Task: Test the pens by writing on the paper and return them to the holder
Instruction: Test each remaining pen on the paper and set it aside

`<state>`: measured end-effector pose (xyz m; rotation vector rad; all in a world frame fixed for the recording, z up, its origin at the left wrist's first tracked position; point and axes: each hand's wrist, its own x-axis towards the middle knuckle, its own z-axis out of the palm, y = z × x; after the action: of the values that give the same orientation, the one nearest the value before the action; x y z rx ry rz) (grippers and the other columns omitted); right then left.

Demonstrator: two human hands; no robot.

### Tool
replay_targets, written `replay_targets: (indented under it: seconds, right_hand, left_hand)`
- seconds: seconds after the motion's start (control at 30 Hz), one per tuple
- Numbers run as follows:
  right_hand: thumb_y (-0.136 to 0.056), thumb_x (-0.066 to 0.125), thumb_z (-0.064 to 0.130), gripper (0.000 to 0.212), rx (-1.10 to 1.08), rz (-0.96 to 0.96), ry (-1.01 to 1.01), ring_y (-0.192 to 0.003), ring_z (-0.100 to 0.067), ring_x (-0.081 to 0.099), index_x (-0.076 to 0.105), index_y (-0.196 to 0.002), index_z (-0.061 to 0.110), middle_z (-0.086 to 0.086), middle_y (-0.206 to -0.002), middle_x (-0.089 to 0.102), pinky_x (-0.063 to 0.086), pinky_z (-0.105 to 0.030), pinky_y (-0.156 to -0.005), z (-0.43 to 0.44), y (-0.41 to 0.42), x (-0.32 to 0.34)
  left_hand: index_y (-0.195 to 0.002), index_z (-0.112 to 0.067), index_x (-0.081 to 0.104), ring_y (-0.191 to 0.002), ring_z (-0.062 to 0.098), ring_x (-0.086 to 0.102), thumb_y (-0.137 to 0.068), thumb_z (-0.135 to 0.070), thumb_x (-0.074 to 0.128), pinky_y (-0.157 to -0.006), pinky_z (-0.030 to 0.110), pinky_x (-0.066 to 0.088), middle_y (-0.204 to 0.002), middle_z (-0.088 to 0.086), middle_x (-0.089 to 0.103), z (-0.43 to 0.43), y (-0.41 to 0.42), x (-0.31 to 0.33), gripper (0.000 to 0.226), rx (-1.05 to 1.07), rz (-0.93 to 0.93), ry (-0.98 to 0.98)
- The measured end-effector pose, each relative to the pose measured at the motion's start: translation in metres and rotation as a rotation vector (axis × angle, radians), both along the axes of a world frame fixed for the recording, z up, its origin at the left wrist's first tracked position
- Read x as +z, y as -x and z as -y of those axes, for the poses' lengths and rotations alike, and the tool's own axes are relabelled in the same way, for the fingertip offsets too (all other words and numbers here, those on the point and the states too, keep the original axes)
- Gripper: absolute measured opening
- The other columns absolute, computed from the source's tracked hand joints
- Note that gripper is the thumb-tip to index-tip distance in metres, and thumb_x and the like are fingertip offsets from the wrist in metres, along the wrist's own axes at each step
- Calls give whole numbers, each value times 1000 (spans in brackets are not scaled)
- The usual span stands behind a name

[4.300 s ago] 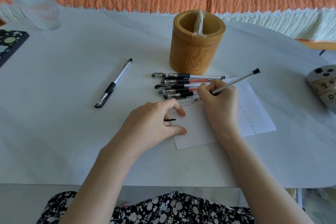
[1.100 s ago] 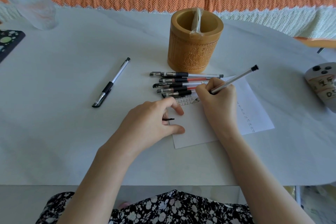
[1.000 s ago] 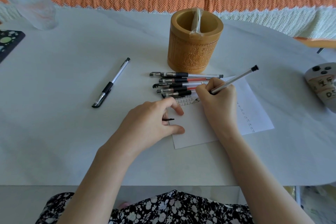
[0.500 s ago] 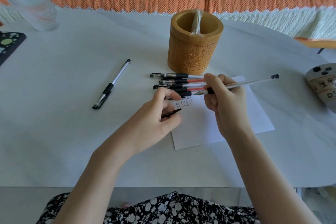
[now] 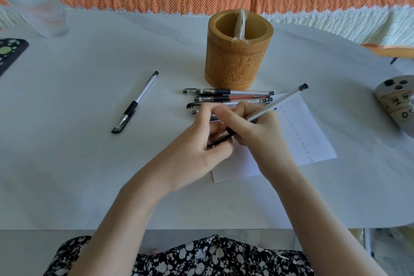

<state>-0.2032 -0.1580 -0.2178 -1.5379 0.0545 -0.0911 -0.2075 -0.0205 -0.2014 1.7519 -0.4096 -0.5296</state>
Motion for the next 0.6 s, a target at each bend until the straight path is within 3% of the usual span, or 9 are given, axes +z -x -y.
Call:
replay_targets:
  seconds: [0.1, 0.2, 0.3, 0.4, 0.5, 0.6]
  right_hand:
    - [-79, 73, 14, 36, 100, 18, -5, -39, -10, 47, 51, -50, 9, -10, -47, 52, 33, -12, -44, 1, 2, 4]
    - [-79, 70, 28, 34, 206, 3, 27, -48, -21, 46, 59, -61, 1, -3, -48, 52, 32, -23, -49, 9, 3, 5]
    - [-79, 67, 38, 46, 187, -85, -3, -53, -15, 40, 67, -81, -8, 0, -54, 51, 32, -22, -52, 16, 5, 5]
    - [-82, 58, 34, 32, 180, -84, -21, -57, -12, 40, 73, -88, 6, 2, -59, 53, 33, -18, -52, 14, 6, 6]
    - [-86, 60, 26, 17, 144, -92, -72, -57, -11, 45, 67, -88, 11, 2, -59, 54, 35, -19, -52, 12, 5, 4]
    - [-78, 64, 30, 19, 87, -91, -57, -52, -12, 40, 67, -81, 12, 3, -53, 51, 31, -19, -48, 14, 4, 4]
  left_hand:
    - [-132, -26, 32, -87, -3, 60, -93, -1, 46, -85, 10, 43, -93, -13, 64, -2, -1, -2, 49, 20, -7, 50]
    - [-135, -22, 36, -86, 11, 65, -93, -2, 47, -82, 20, 50, -92, -3, 68, -8, -4, -5, 47, 37, 38, 51]
    - [-117, -13, 55, -76, 20, 71, -89, -5, 56, -71, 27, 56, -84, 7, 73, -13, -6, -4, 29, 122, -1, 78]
    - [-93, -8, 67, -59, 24, 68, -85, -10, 63, -57, 30, 55, -76, 9, 72, -15, -8, -5, 9, 226, 45, 37]
    - [-85, -11, 70, -45, 21, 57, -88, -17, 62, -45, 25, 47, -68, 5, 69, -14, -9, -5, 11, 243, 165, -31]
    - [-76, -14, 68, -39, 12, 46, -89, -24, 60, -44, 18, 39, -59, 5, 65, -13, -8, -6, 18, 265, 267, -108]
